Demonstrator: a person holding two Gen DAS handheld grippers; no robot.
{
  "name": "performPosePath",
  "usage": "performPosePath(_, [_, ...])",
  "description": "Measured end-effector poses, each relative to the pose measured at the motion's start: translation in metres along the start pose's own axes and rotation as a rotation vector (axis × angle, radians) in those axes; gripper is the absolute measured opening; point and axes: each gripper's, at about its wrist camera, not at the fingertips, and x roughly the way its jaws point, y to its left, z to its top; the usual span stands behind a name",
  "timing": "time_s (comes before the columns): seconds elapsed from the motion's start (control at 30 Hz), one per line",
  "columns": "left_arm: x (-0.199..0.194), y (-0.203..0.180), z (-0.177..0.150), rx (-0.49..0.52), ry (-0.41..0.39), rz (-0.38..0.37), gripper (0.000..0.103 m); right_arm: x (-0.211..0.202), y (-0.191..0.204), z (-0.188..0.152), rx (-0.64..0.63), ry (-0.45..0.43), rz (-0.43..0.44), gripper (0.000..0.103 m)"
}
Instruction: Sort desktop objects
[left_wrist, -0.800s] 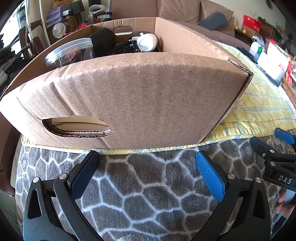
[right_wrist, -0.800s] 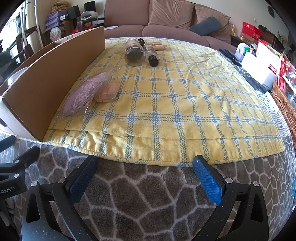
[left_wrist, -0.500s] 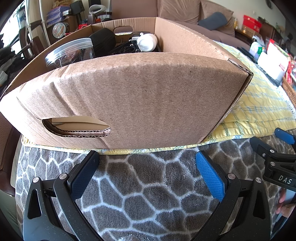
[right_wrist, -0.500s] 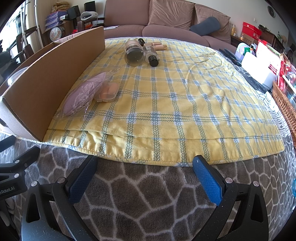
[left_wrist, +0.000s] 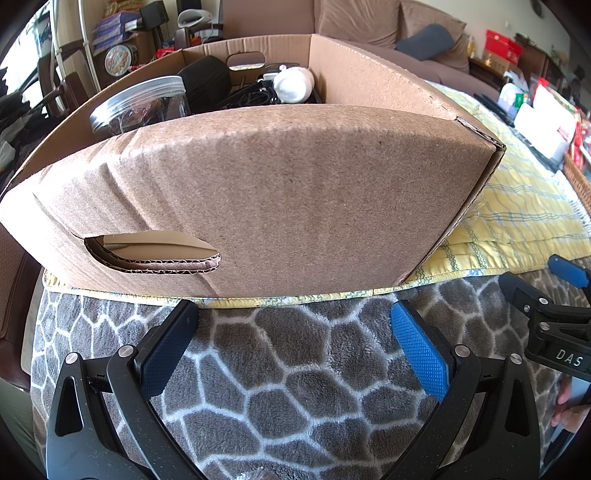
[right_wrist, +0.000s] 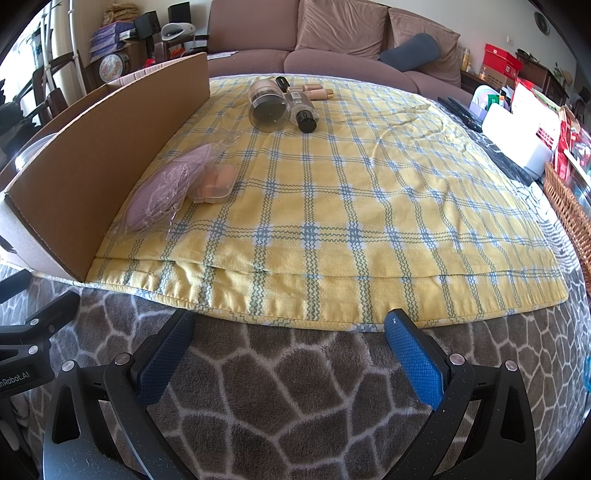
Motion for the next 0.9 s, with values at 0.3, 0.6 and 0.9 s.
performPosePath(0.3, [0.0,0.0,0.0,0.0,0.0,0.0,0.103,0.0,0.0,0.0,0.0,0.0,0.0,0.103])
performPosePath(0.6, [0.0,0.0,0.0,-0.001,0.004,-0.002,0.103,0.001,0.001,0.0,0.001,-0.001,0.0,0.103])
performPosePath(0.9, [-0.034,-0.001,-0.003,0.046,-0.061,-0.038,0.103,-0.012,0.002,0.003,0.013,-0.012,0.005,0.103])
